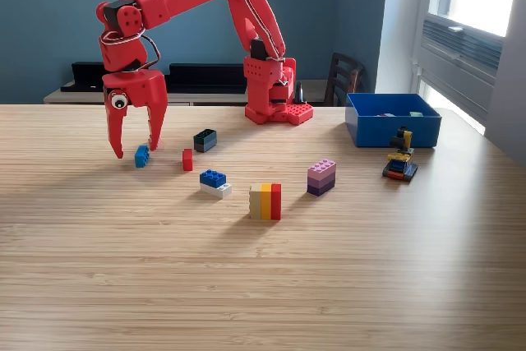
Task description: Grasp a lego block and put it in the bin.
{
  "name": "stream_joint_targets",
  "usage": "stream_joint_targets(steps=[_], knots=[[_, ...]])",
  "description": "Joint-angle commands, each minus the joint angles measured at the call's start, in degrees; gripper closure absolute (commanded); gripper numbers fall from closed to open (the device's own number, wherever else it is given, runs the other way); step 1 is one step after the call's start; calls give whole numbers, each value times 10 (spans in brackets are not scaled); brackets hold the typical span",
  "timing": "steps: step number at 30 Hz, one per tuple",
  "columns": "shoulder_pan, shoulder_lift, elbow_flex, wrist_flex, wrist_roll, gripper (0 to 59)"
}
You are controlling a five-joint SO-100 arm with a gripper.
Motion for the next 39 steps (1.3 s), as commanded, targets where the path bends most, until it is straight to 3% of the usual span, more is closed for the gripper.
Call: stream_joint_targets(steps=[1,7,12,23,25,30,39], knots=[[5,-14,-76,26,0,413],[6,-35,-101,44,-2,459],[6,-36,-101,41,2,581],[-18,-26,-78,40,-10,585],[-22,-17,-112,75,-11,585],[-105,107,-159,128,-25,585],[-403,335,-82,183,-36,586]])
